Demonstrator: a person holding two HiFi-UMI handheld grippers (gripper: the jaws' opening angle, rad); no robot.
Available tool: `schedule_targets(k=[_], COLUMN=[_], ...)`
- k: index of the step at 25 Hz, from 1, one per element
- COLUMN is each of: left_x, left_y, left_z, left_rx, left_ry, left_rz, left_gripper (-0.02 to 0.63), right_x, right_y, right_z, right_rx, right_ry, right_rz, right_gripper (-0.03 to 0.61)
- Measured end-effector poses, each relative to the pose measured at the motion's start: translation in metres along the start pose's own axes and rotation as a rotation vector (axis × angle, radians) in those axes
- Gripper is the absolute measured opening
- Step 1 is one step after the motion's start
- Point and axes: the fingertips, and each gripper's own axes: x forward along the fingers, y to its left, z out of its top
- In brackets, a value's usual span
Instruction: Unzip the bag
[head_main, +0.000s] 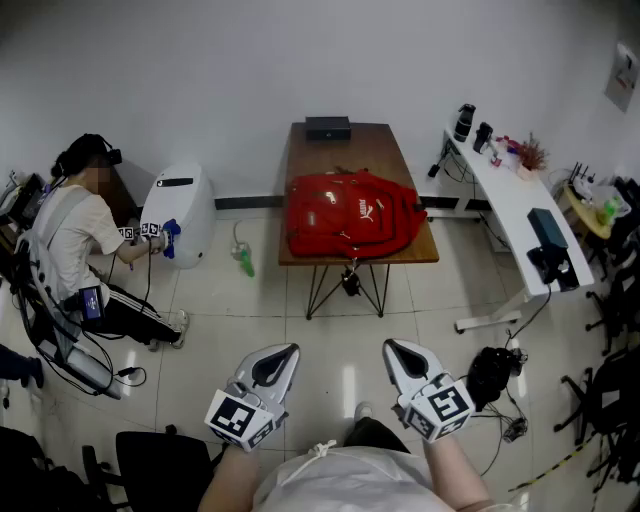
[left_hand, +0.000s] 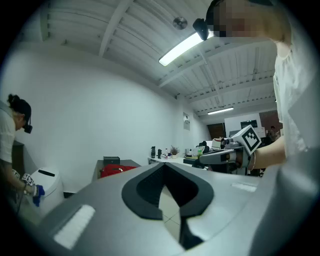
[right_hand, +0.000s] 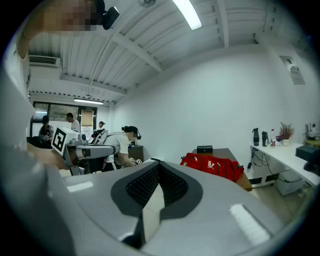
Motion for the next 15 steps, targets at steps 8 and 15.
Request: schedule_targets(k=[8, 15], left_x=[0.097, 0.207], left_y=[0.037, 0.077], left_z=[-0.008, -0.008], left_rx=[-0.011, 0.028], left_ry=[0.012, 0.037], left_rz=[0.03, 0.057], left_gripper=[0.006, 0.006], right_x=[0.052, 0.113], right_y=[-0.094, -0.19], right_z=[0.009, 0.036], right_rx=[-0.009, -0.009], right_ry=[-0.008, -0.014], right_rz=[0.015, 0.078], right_gripper=[0.006, 0.006])
